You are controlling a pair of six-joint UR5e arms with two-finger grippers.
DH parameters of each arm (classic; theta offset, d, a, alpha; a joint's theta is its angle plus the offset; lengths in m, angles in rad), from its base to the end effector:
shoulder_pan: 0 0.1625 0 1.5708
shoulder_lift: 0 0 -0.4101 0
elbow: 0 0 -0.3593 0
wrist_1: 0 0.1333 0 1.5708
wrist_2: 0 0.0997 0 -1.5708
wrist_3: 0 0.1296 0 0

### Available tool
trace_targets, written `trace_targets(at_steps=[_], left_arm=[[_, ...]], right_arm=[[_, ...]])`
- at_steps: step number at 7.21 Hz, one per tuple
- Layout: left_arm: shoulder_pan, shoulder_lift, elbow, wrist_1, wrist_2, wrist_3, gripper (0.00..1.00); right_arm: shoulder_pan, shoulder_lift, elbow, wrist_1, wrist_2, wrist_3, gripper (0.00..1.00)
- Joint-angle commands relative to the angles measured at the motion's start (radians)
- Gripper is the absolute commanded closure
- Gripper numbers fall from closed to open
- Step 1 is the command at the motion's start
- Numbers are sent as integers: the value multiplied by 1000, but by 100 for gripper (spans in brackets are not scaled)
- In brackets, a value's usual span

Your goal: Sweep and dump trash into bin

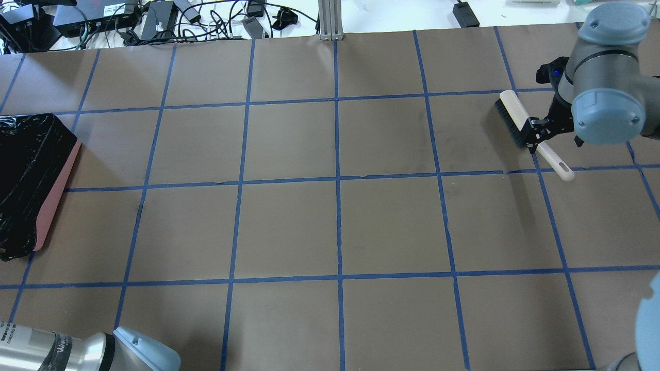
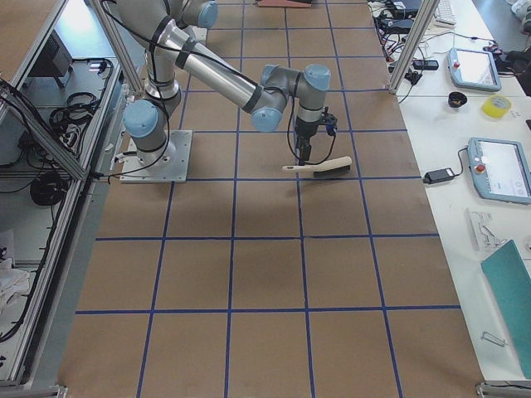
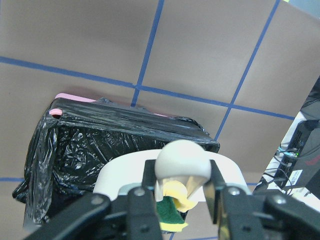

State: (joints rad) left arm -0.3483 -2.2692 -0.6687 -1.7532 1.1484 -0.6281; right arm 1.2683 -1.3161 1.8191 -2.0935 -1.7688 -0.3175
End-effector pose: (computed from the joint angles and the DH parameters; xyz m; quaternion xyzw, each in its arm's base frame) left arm 0.6110 -0.4202 0.4332 0.7797 -0.5900 0.0713 0.1974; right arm -0.0521 -0.5288 0.2611 0.0065 -0.9950 -0.0208 0.0971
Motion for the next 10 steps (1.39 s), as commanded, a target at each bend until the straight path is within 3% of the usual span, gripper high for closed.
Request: trace_targets(at_steps=[1, 3, 6, 10], left_arm=[[-53, 57, -122, 130, 51, 5, 100], [-116, 156, -302, 284, 157, 82, 100], [-133, 203, -313, 340, 200, 102, 100], [-205, 260, -267, 310, 121, 25, 100]], right_arm=[[3, -57, -20, 51, 61, 1, 0], [3, -60, -123, 210, 65, 2, 0], [3, -80, -153, 283, 120, 3, 0], [14, -137, -159, 335, 132, 18, 0]])
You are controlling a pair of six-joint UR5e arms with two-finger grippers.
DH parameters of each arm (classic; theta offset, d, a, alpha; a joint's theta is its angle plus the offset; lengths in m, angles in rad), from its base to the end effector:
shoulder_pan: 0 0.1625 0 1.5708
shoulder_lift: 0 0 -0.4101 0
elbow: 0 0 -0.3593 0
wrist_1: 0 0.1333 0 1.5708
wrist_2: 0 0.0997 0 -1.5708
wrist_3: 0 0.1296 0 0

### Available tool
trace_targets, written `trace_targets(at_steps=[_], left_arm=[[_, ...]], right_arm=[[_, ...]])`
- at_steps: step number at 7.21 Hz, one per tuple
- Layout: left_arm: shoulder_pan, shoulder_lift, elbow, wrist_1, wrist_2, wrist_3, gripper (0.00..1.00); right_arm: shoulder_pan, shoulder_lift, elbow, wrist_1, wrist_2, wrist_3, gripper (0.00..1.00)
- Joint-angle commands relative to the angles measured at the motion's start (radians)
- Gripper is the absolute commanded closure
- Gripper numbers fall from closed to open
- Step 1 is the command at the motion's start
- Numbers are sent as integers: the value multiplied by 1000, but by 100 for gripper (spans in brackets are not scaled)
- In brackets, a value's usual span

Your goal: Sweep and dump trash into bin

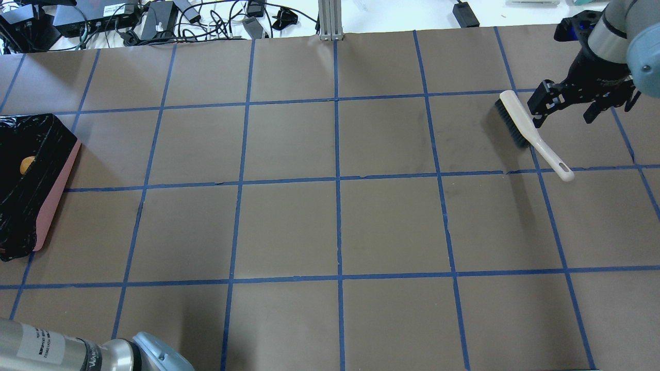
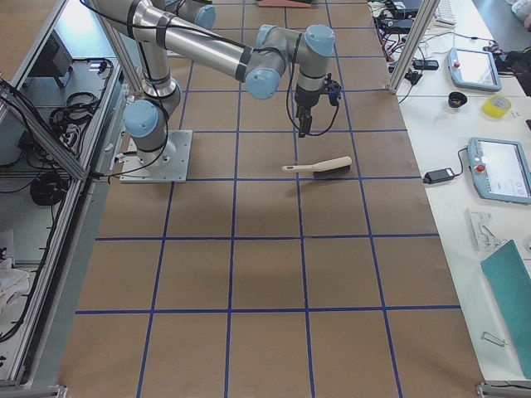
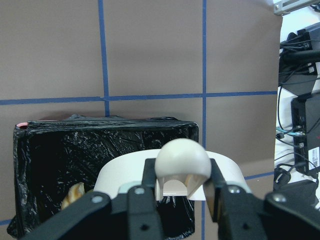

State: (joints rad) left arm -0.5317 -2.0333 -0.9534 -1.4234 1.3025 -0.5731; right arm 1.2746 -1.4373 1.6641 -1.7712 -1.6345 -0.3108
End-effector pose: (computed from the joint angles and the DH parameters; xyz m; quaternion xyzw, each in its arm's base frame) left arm 0.4928 -0.4844 0.4953 0.6930 -0.6928 0.1757 0.0942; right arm -0.0266 -0.5156 0.3562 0.0077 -0.9994 -0.0221 0.0264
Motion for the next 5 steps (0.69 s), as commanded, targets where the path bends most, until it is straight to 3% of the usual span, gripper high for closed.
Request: trace_targets(at_steps=[1, 3, 5], left_arm=[[-30, 37, 36, -55, -60, -50, 100], [-45, 57, 54, -158, -178, -95, 100], [-115, 59, 47, -233, -245, -193, 100]], right_arm=[[21, -18, -35, 89, -4, 77, 0], [40, -23, -93, 156, 10, 111, 0], [182, -44, -96, 151, 13, 237, 0]])
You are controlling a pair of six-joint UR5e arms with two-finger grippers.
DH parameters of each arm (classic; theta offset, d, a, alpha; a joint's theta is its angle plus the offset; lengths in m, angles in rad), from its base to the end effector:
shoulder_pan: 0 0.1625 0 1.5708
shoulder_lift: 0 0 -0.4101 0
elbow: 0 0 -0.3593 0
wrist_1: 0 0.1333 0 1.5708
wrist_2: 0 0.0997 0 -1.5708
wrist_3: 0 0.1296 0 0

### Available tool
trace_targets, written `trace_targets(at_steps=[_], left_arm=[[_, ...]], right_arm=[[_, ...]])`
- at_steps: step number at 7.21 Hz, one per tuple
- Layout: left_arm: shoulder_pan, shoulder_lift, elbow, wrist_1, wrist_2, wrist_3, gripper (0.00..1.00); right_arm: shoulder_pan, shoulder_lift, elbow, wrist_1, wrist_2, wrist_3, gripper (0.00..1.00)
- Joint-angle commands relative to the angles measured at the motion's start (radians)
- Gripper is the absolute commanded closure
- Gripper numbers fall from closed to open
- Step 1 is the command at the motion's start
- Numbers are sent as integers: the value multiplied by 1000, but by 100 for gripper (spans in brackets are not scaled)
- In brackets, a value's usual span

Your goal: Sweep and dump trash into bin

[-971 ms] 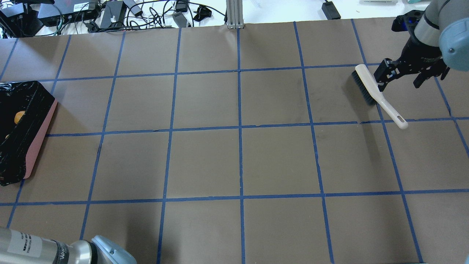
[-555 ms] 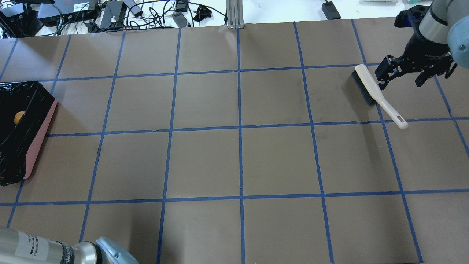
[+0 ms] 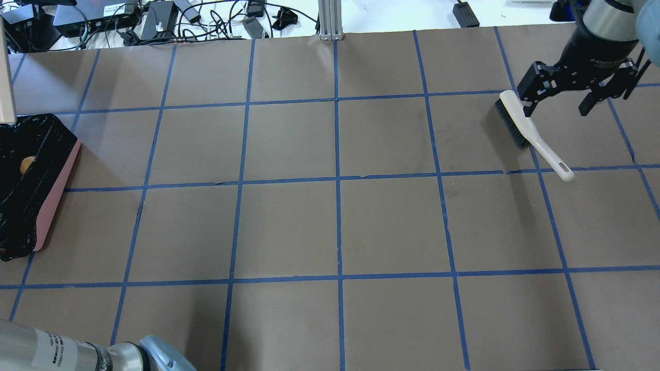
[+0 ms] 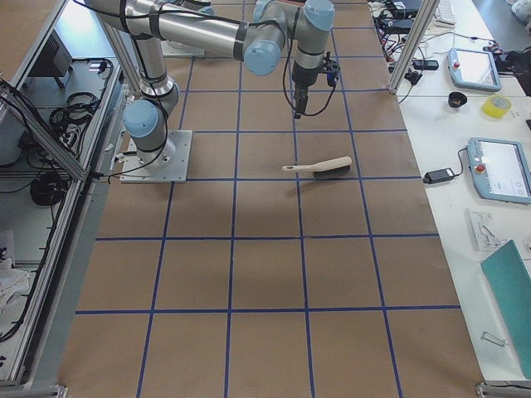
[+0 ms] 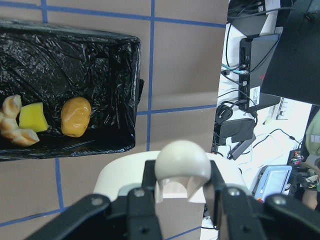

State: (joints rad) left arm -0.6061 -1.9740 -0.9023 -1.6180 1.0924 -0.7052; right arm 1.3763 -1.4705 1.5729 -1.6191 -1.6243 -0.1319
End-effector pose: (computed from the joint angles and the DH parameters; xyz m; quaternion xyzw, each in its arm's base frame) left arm 0.4078 -0.5174 0.5432 0.6986 -0.6673 0.1353 0.2199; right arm 0.0291 -0.5062 0.3992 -0.0305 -0.9988 -0.0310 0.0220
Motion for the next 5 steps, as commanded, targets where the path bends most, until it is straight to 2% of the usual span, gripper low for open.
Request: trace_targets(at_steps=[1, 2, 5], left_arm=[[-84, -9, -12, -54, -78, -133, 100], [-140, -20, -42, -51, -75, -164, 100], [-272, -42, -185, 68, -71, -243, 100]], right_arm=[[145, -13, -5, -4, 10, 102, 0], [180, -8, -5, -4, 38, 168, 0], [184, 3, -17, -10, 24, 162, 0]])
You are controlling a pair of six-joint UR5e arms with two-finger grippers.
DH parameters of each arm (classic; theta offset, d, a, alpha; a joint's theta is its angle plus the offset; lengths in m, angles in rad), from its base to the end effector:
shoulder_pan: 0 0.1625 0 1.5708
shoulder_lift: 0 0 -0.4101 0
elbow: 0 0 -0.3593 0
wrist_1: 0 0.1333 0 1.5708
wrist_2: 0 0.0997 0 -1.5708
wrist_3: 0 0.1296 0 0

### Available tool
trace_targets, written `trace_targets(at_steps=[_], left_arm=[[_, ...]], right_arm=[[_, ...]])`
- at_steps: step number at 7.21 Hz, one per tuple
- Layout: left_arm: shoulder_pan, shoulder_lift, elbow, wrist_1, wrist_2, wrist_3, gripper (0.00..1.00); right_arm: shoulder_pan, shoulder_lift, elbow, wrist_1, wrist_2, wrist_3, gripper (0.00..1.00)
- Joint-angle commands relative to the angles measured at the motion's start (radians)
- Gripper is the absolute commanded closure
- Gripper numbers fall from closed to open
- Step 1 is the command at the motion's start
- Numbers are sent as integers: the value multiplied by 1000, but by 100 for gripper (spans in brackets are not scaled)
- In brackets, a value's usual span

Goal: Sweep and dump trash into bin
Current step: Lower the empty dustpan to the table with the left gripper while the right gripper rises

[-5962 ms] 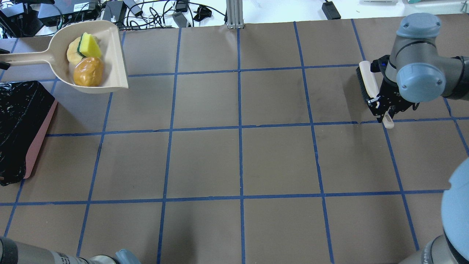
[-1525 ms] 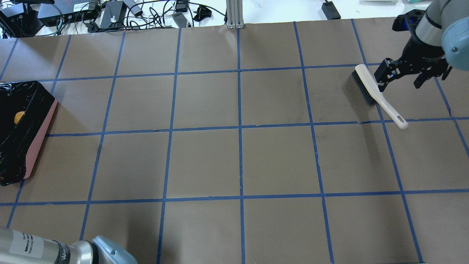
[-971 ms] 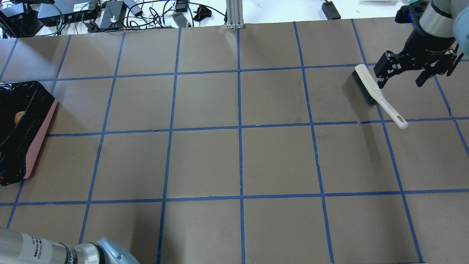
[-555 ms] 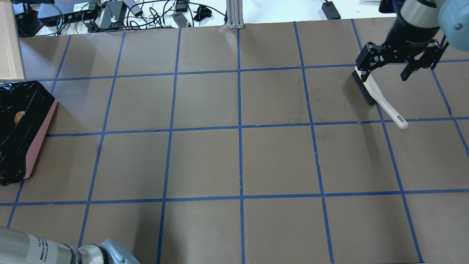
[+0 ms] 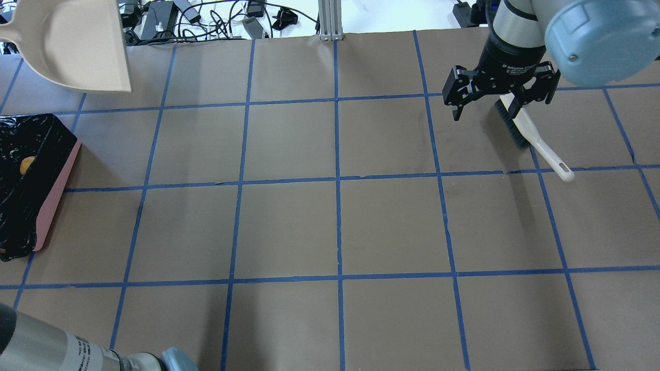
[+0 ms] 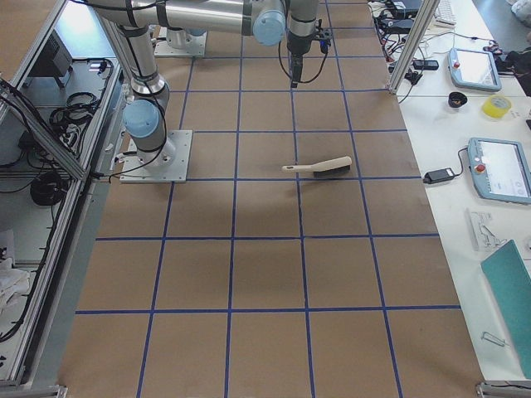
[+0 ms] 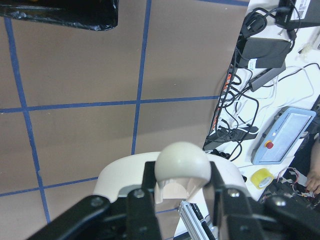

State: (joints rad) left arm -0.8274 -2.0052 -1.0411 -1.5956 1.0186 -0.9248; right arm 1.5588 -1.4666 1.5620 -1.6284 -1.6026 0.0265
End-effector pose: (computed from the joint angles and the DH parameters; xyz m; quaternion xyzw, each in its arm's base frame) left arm 0.2833 -0.6055 0.4657 0.7057 -0.6531 0.0091 0.2744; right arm 0.1232 -0.4966 0.4029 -0.0189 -0.9995 -0.0188 0.0160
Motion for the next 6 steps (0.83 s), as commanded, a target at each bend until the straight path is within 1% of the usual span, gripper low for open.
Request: trace_targets(at_steps=[1, 2, 3, 4, 5, 6], left_arm=[[-74, -30, -54, 87, 0, -54, 100], [-110, -56, -56, 95, 5, -57, 100], [-143, -79, -66, 97, 24, -49, 100], [-182, -96, -100, 98, 126, -28, 100], [-202, -112, -126, 115, 135, -16, 100], [-228, -133, -164, 165, 144, -14, 100]], right_arm=[[3, 0, -7, -2, -8, 24, 0], [3, -3, -16, -2, 9, 26, 0], [3, 6, -17, -2, 70, 30, 0], [3, -6, -19, -1, 82, 36, 0], [1, -4, -25, -1, 47, 35, 0], [3, -12, -58, 1, 47, 36, 0]])
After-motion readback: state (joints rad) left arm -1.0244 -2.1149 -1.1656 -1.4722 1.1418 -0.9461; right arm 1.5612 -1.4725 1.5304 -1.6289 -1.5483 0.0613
